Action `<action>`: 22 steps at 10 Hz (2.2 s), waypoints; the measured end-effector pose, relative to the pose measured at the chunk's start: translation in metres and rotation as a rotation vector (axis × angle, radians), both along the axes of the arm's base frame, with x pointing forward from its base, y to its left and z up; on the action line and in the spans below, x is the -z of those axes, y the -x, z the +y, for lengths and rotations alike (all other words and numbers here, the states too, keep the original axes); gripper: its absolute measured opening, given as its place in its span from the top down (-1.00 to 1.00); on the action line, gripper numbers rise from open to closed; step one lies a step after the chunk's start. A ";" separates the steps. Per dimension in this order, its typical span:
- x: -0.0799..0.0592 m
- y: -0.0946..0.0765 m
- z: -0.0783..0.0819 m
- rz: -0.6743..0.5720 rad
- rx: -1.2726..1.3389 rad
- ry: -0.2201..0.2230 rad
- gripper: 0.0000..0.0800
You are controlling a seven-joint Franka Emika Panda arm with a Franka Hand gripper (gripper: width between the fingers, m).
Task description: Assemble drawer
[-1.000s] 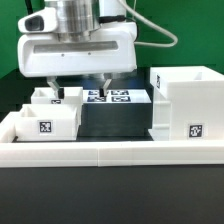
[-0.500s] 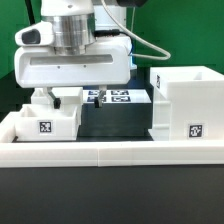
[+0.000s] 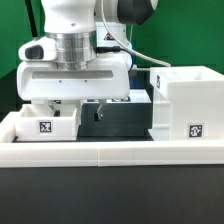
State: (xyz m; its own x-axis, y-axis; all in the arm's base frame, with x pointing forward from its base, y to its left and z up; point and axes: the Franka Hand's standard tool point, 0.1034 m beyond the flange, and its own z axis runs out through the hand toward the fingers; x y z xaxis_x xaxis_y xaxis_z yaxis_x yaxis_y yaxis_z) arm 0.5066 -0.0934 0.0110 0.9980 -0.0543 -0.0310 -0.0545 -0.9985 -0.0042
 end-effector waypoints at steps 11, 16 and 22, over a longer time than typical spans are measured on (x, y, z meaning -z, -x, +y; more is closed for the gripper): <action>0.003 -0.001 -0.001 -0.028 -0.002 0.017 0.90; 0.003 -0.001 -0.001 -0.028 -0.002 0.017 0.90; -0.018 -0.008 0.012 -0.017 -0.089 0.002 0.89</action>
Offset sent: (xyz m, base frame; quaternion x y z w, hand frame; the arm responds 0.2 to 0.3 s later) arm -0.0063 -0.0001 -0.0088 -0.0091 0.0229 0.0198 0.9995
